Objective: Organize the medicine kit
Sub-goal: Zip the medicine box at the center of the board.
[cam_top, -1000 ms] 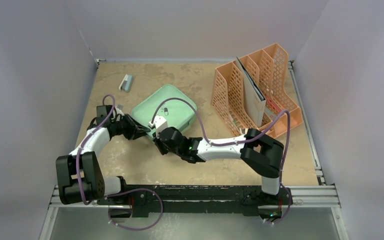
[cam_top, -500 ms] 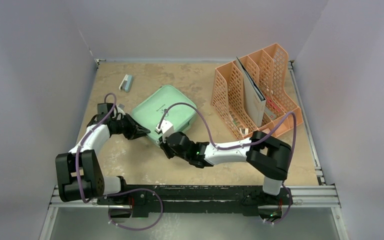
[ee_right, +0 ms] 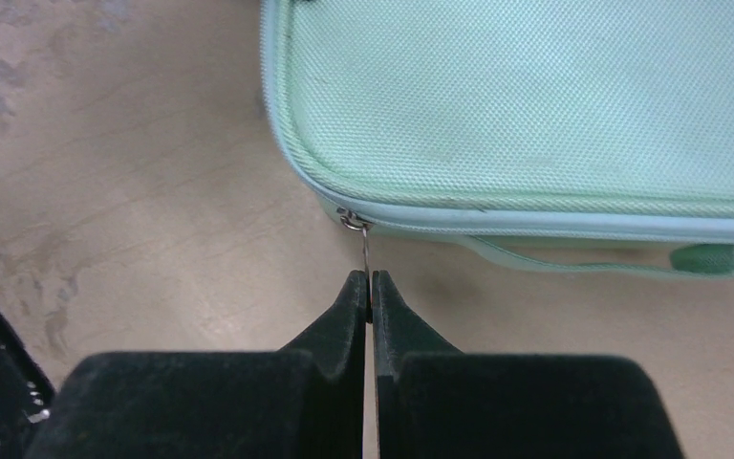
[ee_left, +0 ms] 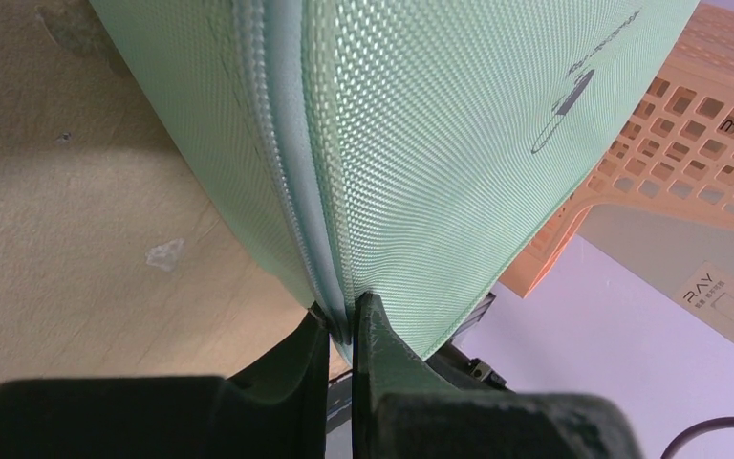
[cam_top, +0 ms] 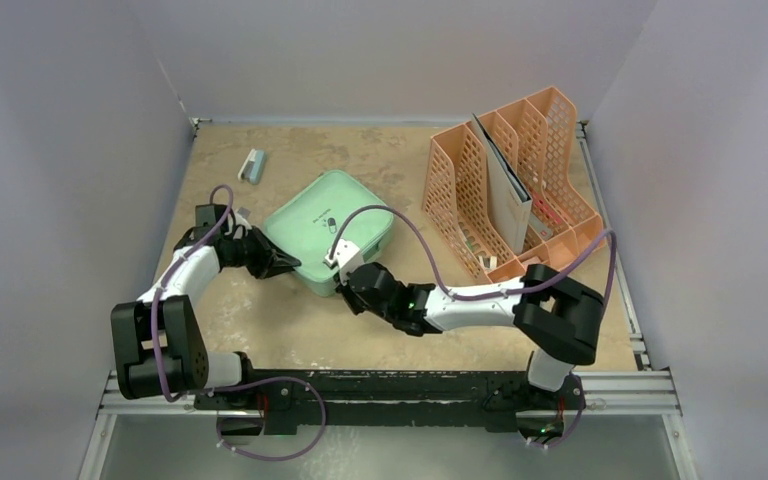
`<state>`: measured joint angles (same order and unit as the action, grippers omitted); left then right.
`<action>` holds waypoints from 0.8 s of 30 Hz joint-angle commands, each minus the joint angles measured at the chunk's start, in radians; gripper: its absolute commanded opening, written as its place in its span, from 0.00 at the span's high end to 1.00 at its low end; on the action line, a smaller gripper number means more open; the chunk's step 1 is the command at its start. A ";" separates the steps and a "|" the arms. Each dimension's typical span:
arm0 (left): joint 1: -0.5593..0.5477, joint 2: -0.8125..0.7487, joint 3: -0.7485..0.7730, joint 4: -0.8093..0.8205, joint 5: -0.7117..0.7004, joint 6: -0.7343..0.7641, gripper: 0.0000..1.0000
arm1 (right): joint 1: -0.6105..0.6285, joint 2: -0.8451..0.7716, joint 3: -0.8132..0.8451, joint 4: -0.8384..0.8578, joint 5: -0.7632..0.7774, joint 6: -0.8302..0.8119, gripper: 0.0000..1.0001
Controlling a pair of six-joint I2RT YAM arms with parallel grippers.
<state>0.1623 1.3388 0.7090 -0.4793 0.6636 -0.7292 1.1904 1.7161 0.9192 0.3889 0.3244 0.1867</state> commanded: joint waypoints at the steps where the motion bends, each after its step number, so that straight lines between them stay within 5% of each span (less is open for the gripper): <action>1: 0.011 0.027 0.029 0.002 -0.122 0.086 1.00 | -0.064 -0.065 -0.061 -0.085 0.080 -0.034 1.00; 24: 0.011 0.019 0.066 -0.057 -0.133 0.130 1.00 | -0.300 -0.044 0.062 -0.171 0.106 -0.055 1.00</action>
<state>0.1623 1.3575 0.7509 -0.5194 0.6353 -0.6838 0.9459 1.6749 0.9268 0.2634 0.3332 0.1543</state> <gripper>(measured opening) 0.050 0.007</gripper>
